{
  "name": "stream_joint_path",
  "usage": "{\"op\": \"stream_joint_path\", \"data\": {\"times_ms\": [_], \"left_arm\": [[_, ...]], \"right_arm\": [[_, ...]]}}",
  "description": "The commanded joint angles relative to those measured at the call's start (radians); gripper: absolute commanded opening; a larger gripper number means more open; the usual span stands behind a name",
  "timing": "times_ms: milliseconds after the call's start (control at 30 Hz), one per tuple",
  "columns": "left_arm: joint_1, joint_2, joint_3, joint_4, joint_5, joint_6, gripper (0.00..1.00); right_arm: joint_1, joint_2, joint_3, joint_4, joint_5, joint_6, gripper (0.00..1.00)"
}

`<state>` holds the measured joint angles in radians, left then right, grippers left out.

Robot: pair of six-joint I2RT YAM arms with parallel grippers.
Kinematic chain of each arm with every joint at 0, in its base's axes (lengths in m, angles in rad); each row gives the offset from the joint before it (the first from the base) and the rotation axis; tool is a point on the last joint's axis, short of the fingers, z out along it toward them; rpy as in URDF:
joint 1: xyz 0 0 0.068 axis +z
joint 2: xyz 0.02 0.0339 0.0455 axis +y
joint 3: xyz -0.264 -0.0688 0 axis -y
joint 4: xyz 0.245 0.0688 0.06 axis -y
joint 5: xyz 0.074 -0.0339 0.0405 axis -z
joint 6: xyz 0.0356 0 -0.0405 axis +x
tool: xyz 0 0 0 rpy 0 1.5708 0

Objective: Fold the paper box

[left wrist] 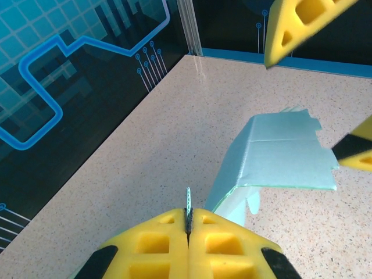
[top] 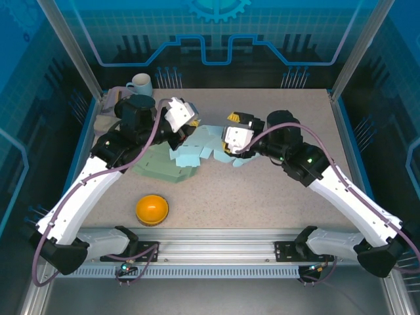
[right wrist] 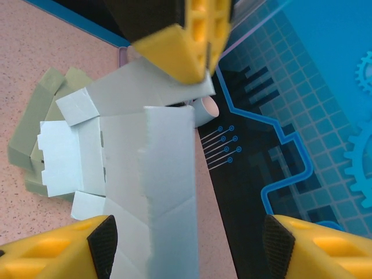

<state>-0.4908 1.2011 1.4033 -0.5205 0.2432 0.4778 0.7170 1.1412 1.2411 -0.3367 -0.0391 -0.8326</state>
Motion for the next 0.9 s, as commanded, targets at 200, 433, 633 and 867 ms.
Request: {"op": "stream_joint_path", "data": {"times_ms": [200,433,633,867], "left_arm": [[-0.021,-0.028,-0.023,0.011,0.049,0.007,0.0],[-0.02,-0.032,-0.051,0.025,0.03,-0.011,0.0],[-0.021,-0.033,-0.065,0.108,0.018,-0.102,0.0],[-0.018,-0.069,-0.191,0.211,-0.094,-0.253,0.31]], "right_arm": [[0.071,0.042,-0.053,0.139,0.179,-0.048,0.61],[0.061,0.017,-0.056,0.1,0.198,-0.024,0.3],[0.044,0.014,-0.058,0.039,0.191,0.016,0.0],[-0.085,-0.017,-0.062,-0.002,0.126,0.239,0.0]]}}
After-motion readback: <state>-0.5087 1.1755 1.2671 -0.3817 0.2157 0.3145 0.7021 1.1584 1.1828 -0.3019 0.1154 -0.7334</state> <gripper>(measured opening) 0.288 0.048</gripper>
